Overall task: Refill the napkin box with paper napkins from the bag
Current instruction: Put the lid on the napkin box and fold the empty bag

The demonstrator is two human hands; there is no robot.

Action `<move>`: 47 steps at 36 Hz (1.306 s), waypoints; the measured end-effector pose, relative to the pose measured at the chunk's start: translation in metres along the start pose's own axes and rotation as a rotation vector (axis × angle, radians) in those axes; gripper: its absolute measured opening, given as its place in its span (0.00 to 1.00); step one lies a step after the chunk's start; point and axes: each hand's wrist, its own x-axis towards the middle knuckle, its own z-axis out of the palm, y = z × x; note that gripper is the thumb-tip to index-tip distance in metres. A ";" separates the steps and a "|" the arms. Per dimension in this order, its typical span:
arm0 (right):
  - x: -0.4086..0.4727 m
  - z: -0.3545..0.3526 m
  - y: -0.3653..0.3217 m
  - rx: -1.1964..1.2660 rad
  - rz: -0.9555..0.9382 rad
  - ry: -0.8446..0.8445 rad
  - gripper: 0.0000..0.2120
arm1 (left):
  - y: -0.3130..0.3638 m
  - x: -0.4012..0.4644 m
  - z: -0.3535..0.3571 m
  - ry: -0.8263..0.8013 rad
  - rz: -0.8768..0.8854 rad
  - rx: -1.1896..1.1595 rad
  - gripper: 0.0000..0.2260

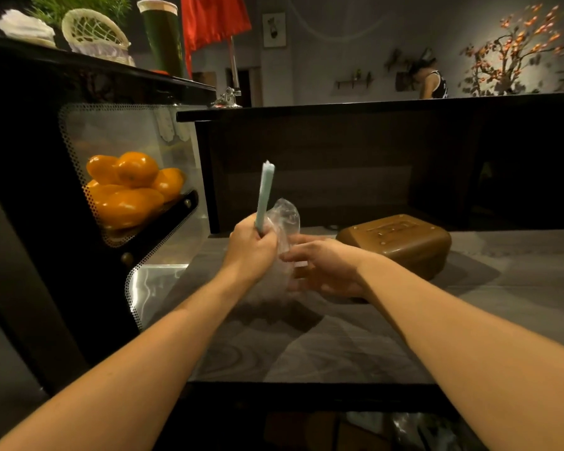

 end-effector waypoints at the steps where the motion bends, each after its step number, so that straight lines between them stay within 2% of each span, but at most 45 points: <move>1: -0.005 0.001 -0.004 0.024 0.013 0.027 0.20 | 0.006 0.000 0.004 -0.004 -0.045 -0.064 0.10; 3: -0.009 0.005 -0.005 -0.005 0.013 0.054 0.22 | 0.019 0.000 0.013 -0.013 -0.127 -0.183 0.10; 6: -0.024 0.005 -0.010 0.097 -0.029 0.167 0.10 | 0.030 -0.003 0.024 -0.068 -0.208 -0.365 0.05; 9: -0.040 0.001 -0.016 0.245 -0.081 0.299 0.14 | 0.030 -0.007 0.029 -0.151 -0.203 -0.354 0.14; 11: -0.048 -0.005 -0.015 0.295 -0.115 0.399 0.18 | 0.033 -0.011 0.034 -0.245 -0.187 -0.374 0.23; 13: -0.058 -0.009 -0.011 0.365 -0.141 0.490 0.18 | 0.040 -0.019 0.042 -0.363 -0.169 -0.375 0.31; 14: -0.063 -0.010 -0.010 0.363 -0.160 0.503 0.16 | 0.047 -0.024 0.046 -0.403 -0.125 -0.346 0.31; 17: -0.085 -0.013 -0.004 0.301 -0.218 0.540 0.12 | 0.062 -0.034 0.063 -0.407 -0.033 -0.259 0.18; 20: -0.110 -0.023 0.000 0.221 -0.286 0.545 0.10 | 0.074 -0.037 0.079 -0.344 -0.059 -0.149 0.17; 22: -0.128 -0.030 -0.004 0.160 -0.289 0.496 0.16 | 0.081 -0.040 0.087 -0.310 -0.044 0.029 0.14; 24: -0.145 -0.038 -0.009 0.102 -0.221 0.445 0.25 | 0.092 -0.047 0.100 -0.352 0.081 0.243 0.12; 26: -0.161 -0.046 -0.014 0.087 -0.140 0.398 0.34 | 0.103 -0.055 0.116 -0.374 0.224 0.320 0.15; 28: -0.176 -0.055 -0.016 0.095 -0.103 0.438 0.35 | 0.118 -0.062 0.132 -0.427 0.251 0.257 0.16; 32: -0.210 -0.079 -0.015 0.113 -0.094 0.565 0.26 | 0.149 -0.076 0.156 -0.469 0.089 -0.138 0.12; 34: -0.230 -0.087 -0.013 0.133 -0.119 0.573 0.24 | 0.159 -0.083 0.168 -0.433 0.118 -0.282 0.13; 38: -0.286 -0.115 0.001 0.208 -0.139 0.578 0.24 | 0.187 -0.110 0.210 -0.516 0.156 -0.501 0.17; 41: -0.312 -0.129 0.005 0.193 -0.130 0.533 0.22 | 0.199 -0.120 0.227 -0.569 0.154 -0.537 0.18; 44: -0.342 -0.151 0.014 0.196 -0.128 0.635 0.22 | 0.209 -0.137 0.259 -0.608 0.140 -0.515 0.18; 47: -0.368 -0.171 0.030 0.219 -0.110 0.749 0.25 | 0.217 -0.157 0.292 -0.665 0.266 -0.361 0.12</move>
